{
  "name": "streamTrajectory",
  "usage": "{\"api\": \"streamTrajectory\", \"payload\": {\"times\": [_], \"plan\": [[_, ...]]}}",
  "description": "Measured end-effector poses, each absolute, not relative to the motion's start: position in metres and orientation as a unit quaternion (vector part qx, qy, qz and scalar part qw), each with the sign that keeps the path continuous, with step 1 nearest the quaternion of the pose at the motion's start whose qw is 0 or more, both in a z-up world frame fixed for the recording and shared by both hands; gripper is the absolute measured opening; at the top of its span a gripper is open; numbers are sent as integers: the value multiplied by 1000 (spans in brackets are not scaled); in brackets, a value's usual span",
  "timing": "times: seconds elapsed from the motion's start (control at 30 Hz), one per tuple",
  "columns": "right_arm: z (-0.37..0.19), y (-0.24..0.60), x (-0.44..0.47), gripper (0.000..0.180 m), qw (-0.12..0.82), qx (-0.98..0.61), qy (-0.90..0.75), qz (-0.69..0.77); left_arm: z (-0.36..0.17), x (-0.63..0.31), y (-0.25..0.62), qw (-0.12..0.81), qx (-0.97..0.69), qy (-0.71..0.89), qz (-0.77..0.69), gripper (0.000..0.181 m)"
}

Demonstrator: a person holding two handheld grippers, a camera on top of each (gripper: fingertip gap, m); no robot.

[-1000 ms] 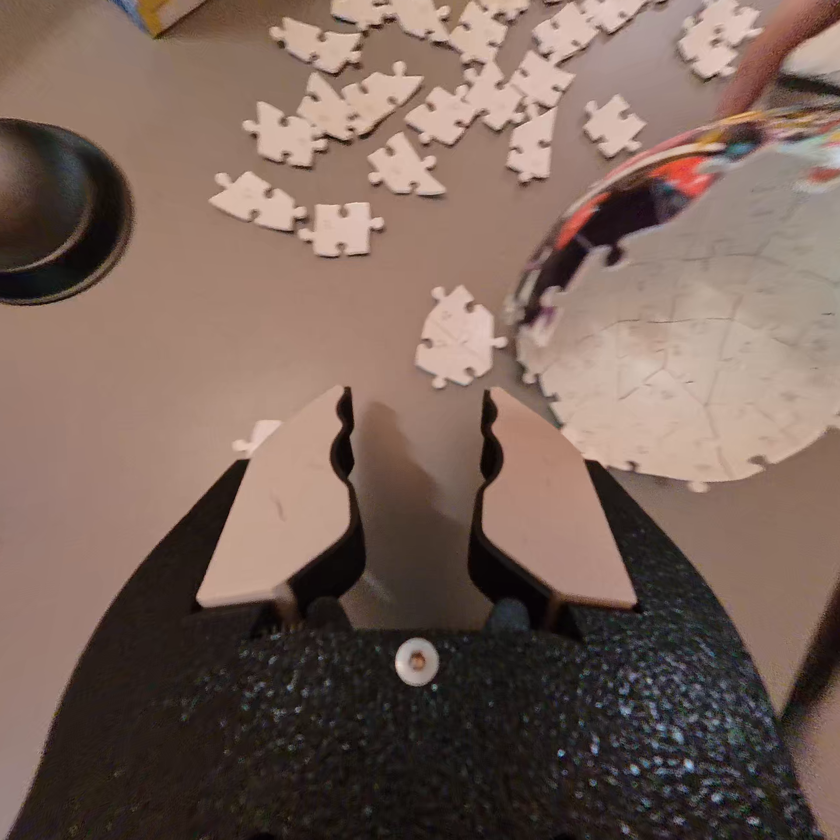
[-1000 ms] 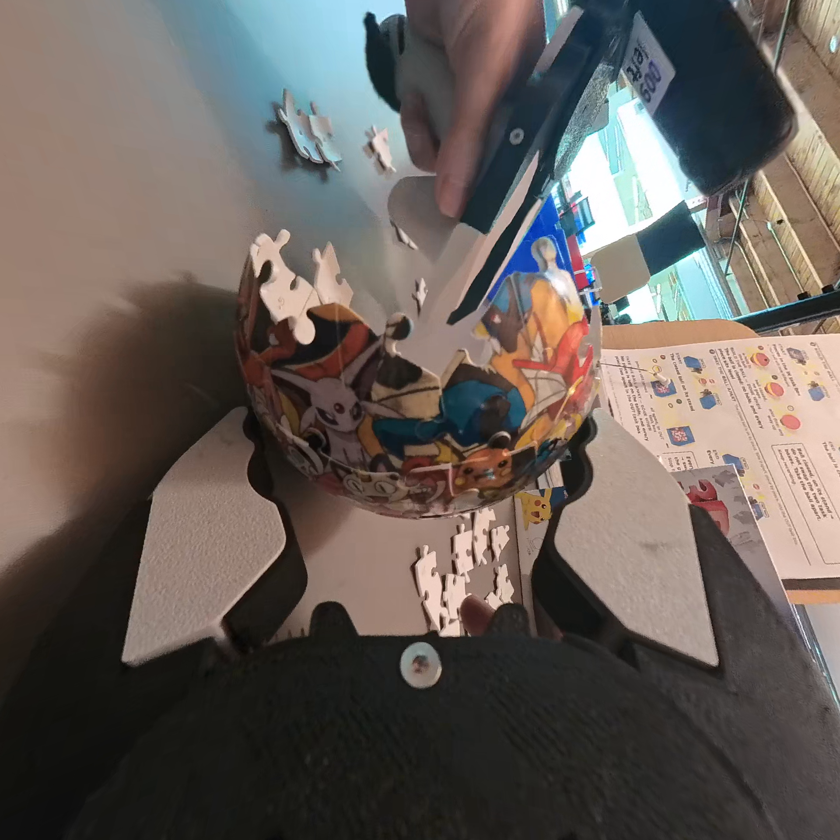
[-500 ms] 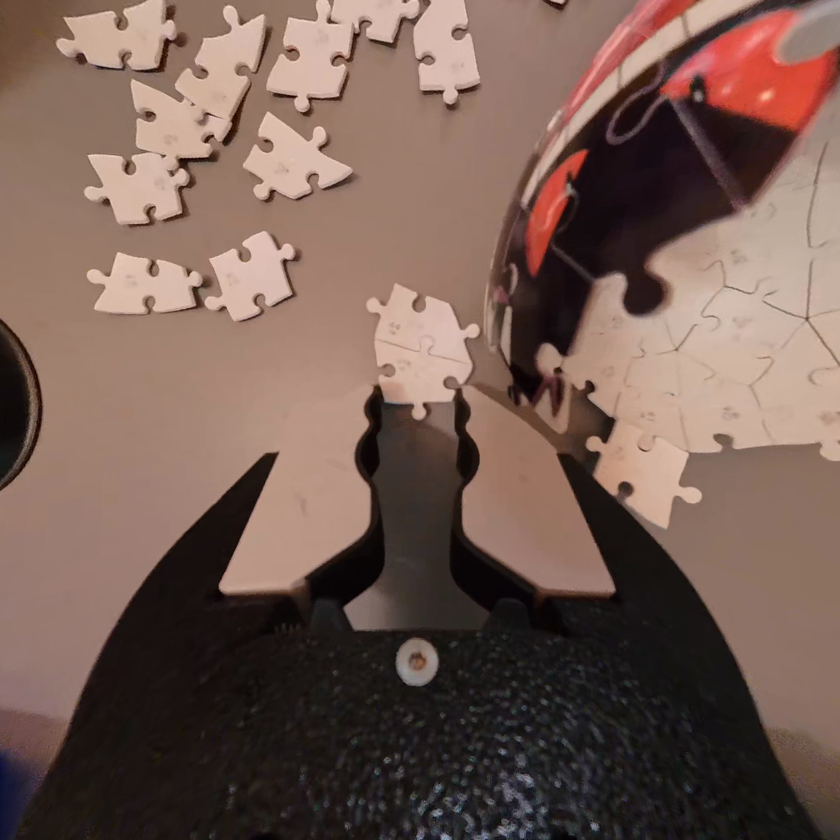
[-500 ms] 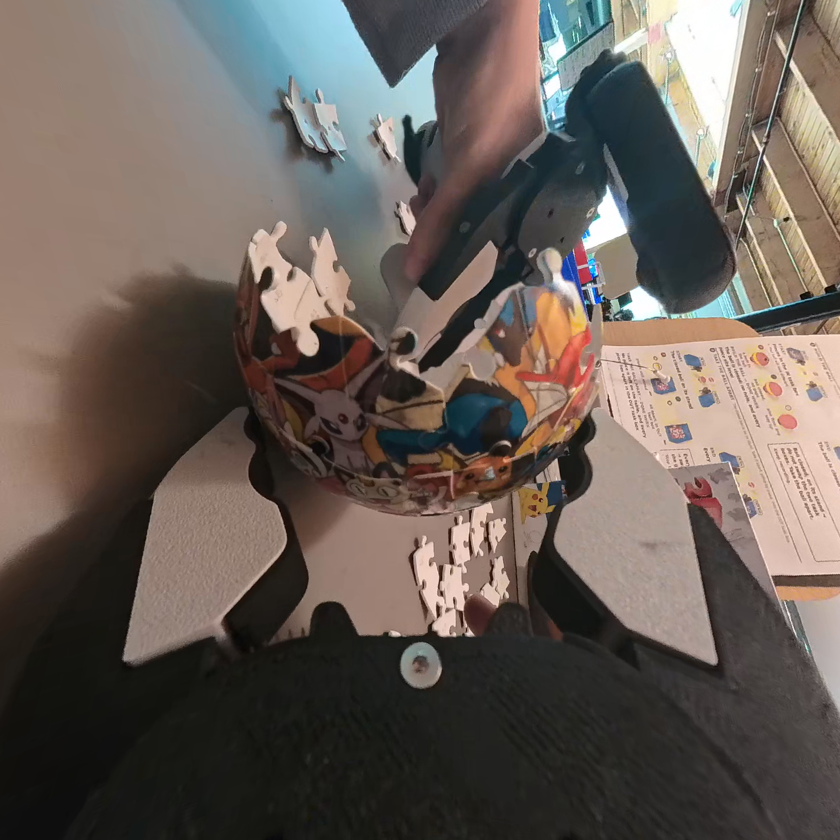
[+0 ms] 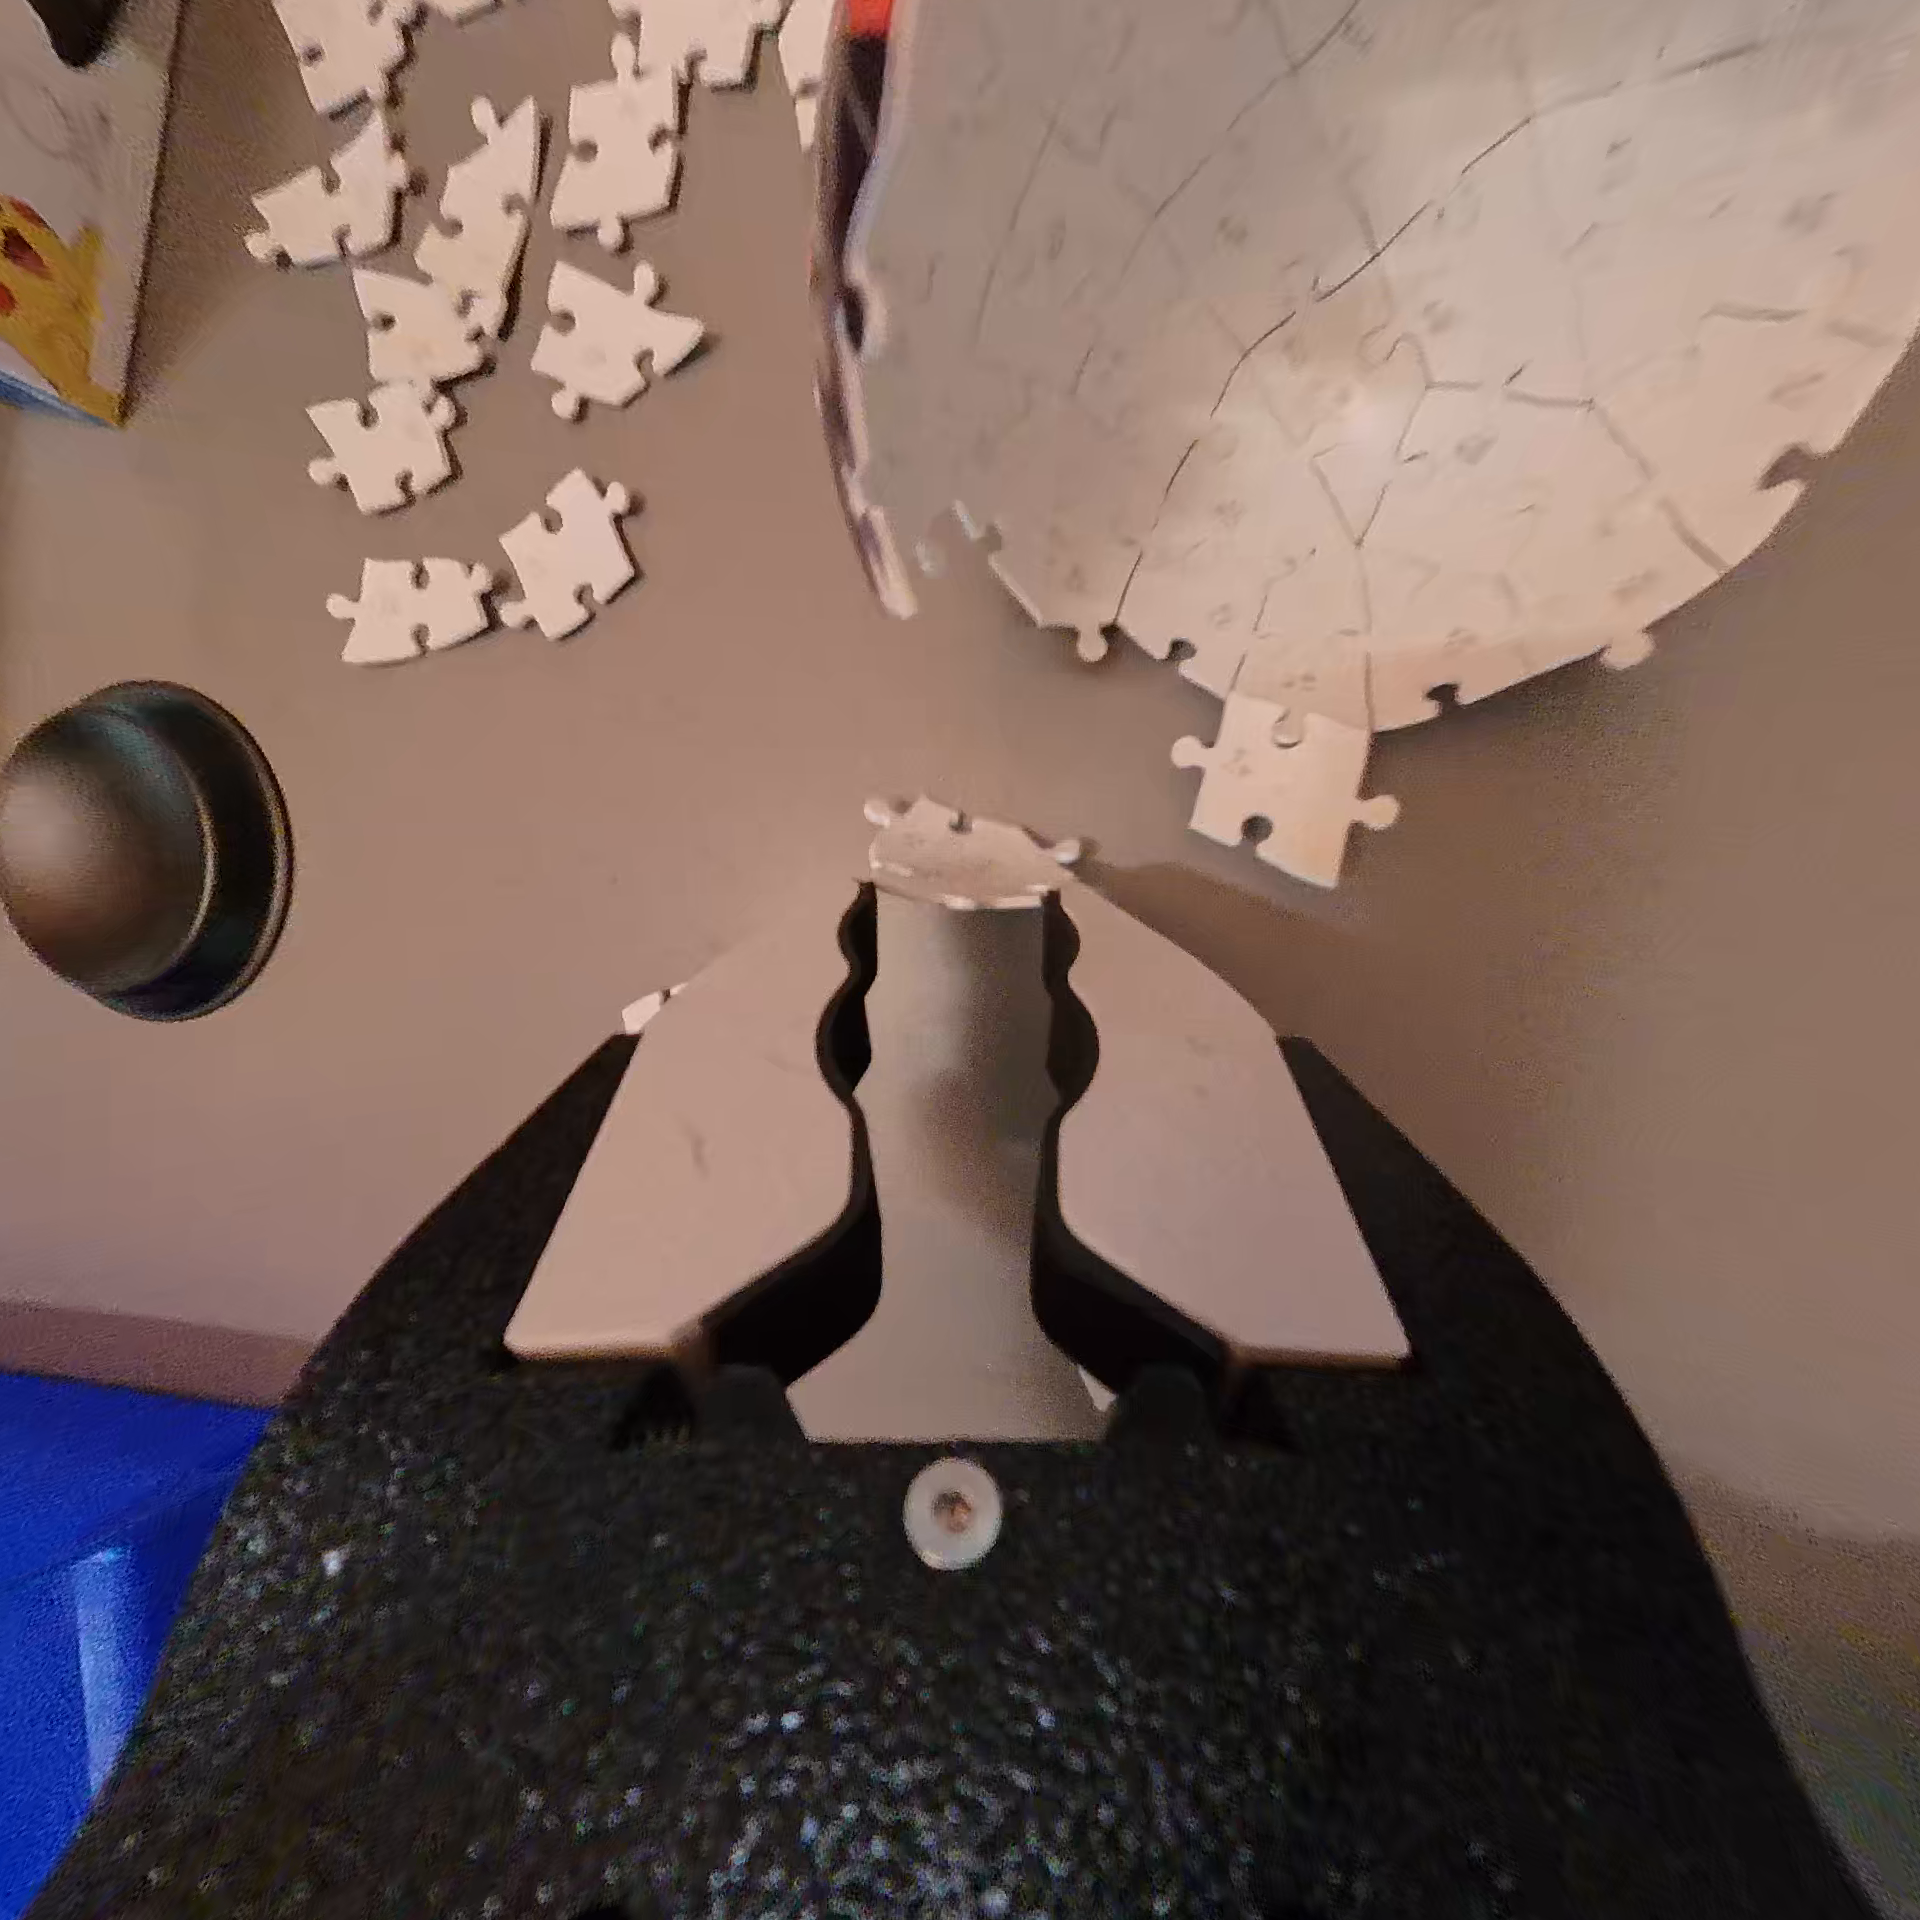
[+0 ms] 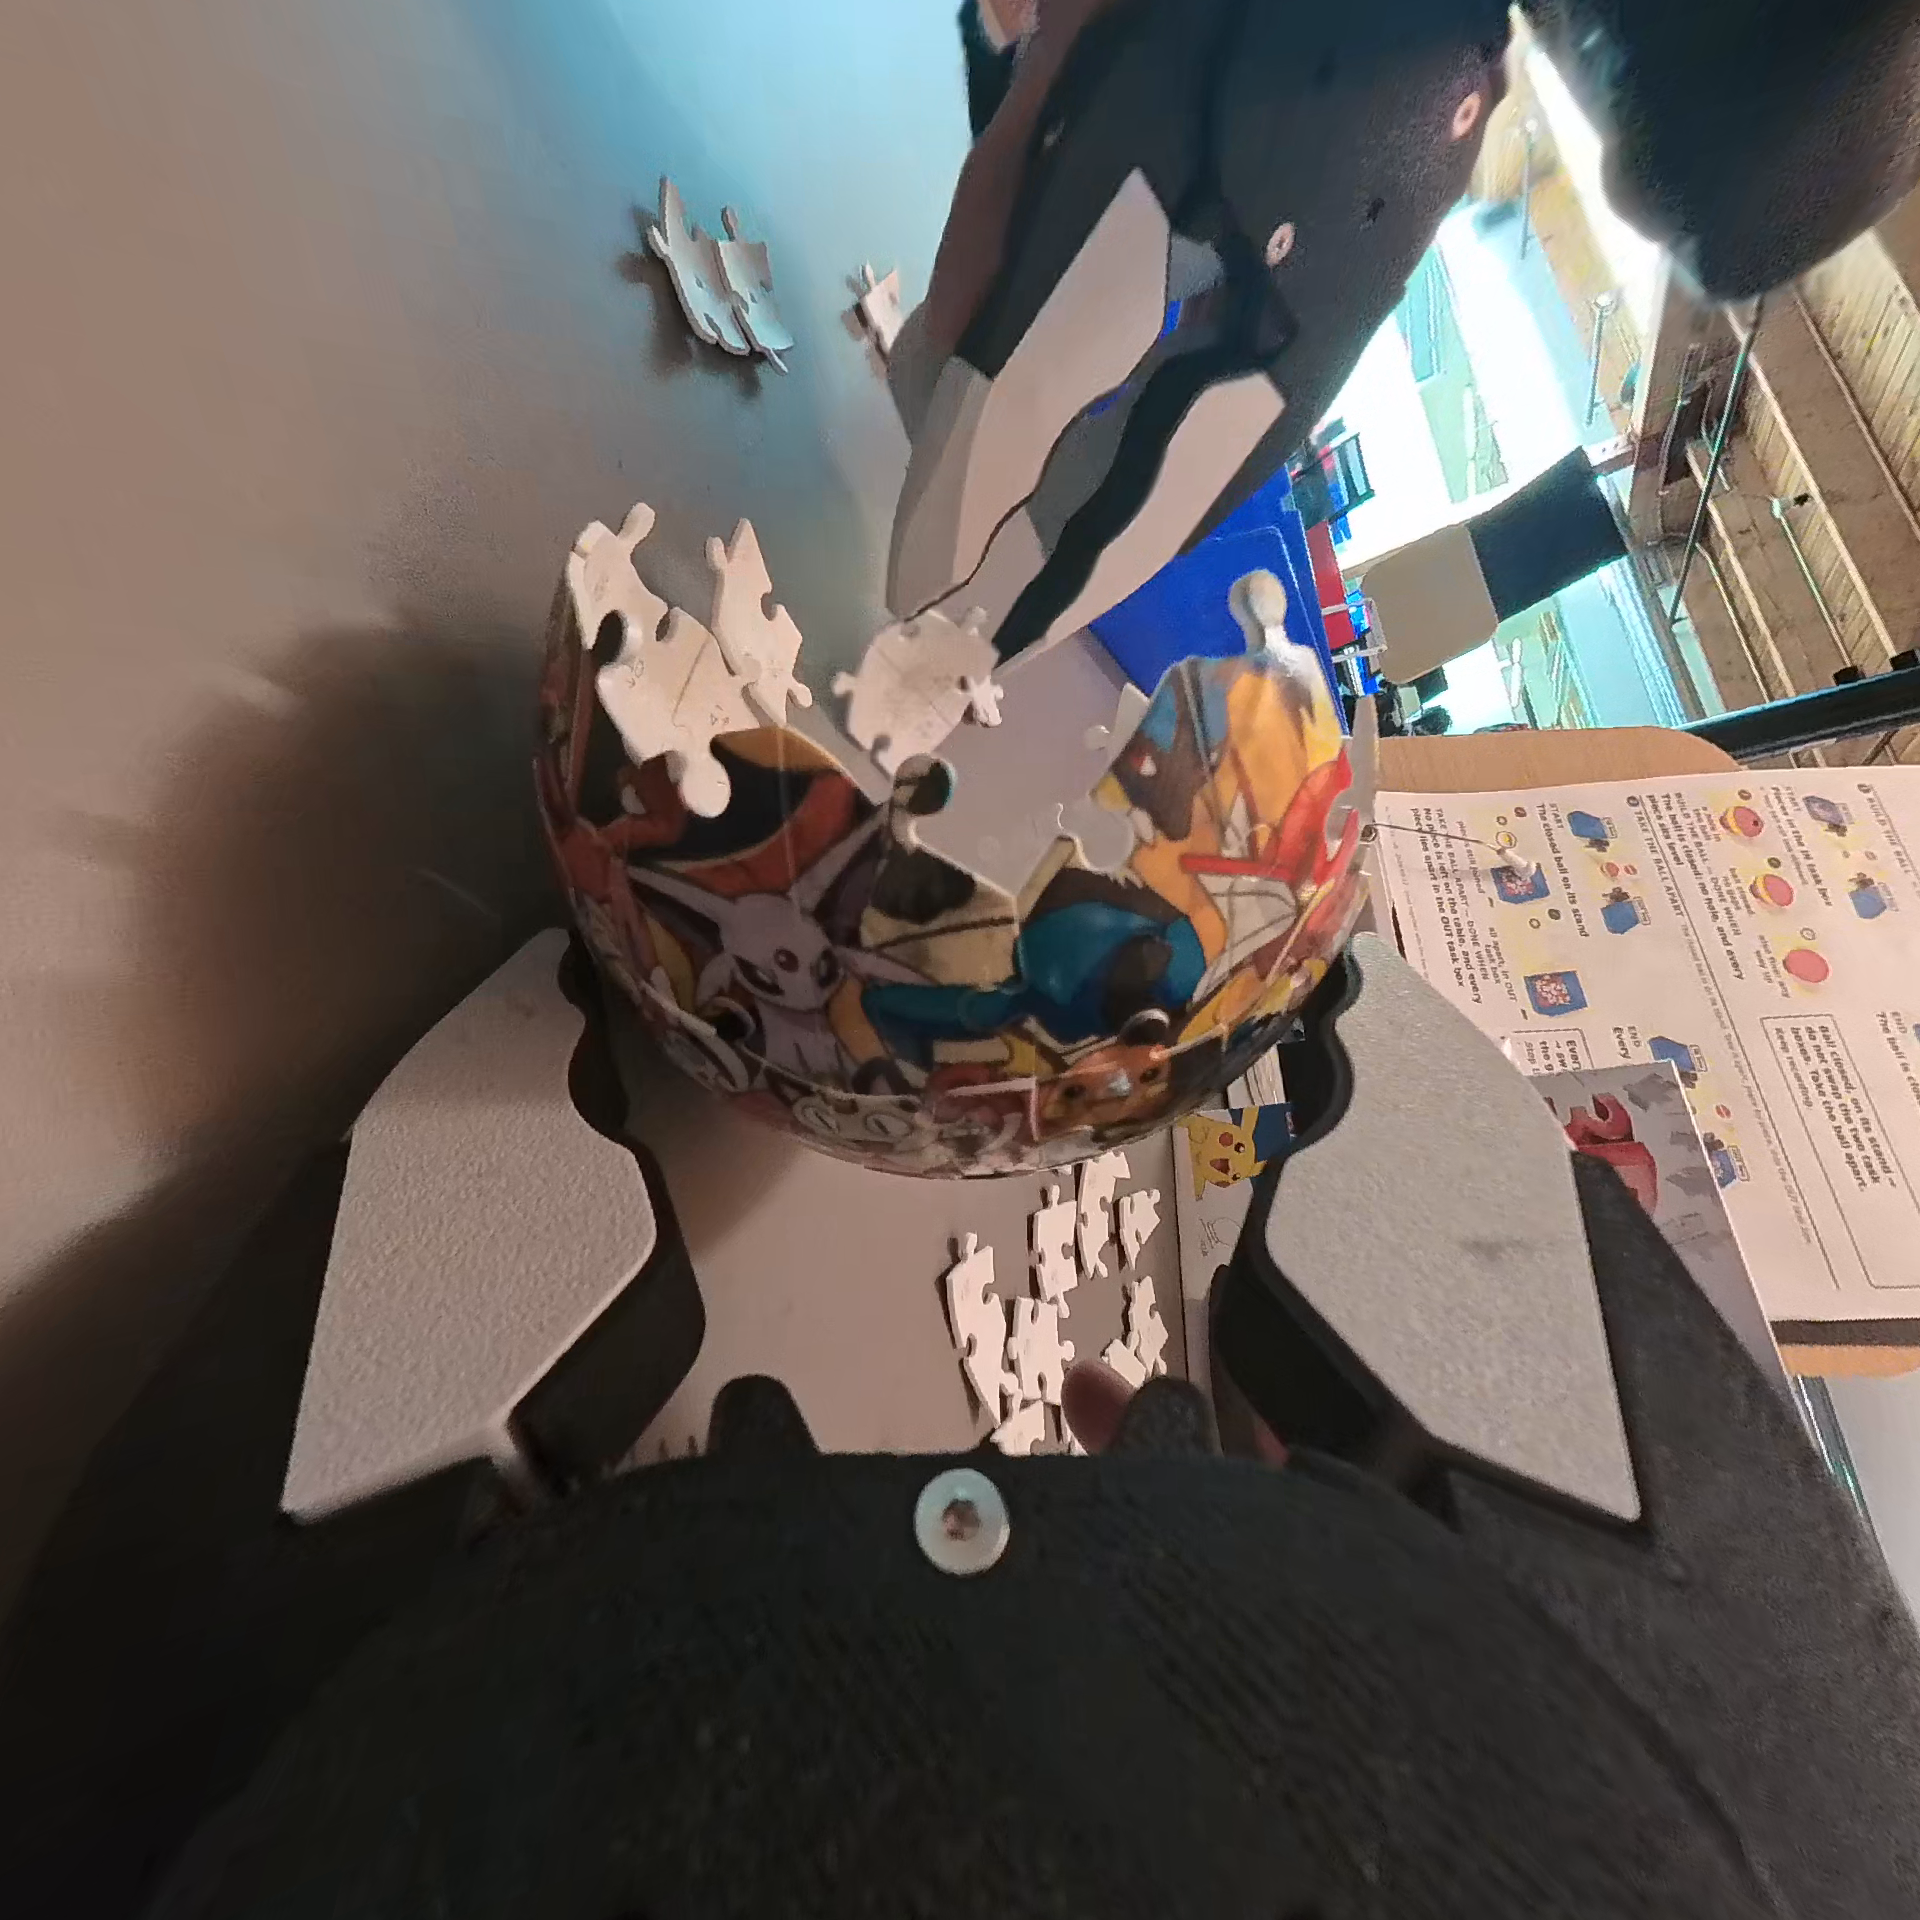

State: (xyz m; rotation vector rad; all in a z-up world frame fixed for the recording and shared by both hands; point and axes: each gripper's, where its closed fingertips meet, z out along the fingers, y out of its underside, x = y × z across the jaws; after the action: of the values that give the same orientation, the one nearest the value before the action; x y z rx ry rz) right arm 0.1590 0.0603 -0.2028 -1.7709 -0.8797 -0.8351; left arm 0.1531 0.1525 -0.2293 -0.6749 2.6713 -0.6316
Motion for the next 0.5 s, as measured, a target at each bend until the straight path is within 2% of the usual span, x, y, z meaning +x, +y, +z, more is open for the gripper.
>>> {"api": "streamTrajectory", "payload": {"times": [0.33,0.5], "plan": [[-203,61,158,126,477,-725,-360,-344,-257,150,161,158,-296,921,-199,29],[-203,61,158,126,475,-724,-362,-345,-254,156,171,196,-362,888,-204,29]]}}
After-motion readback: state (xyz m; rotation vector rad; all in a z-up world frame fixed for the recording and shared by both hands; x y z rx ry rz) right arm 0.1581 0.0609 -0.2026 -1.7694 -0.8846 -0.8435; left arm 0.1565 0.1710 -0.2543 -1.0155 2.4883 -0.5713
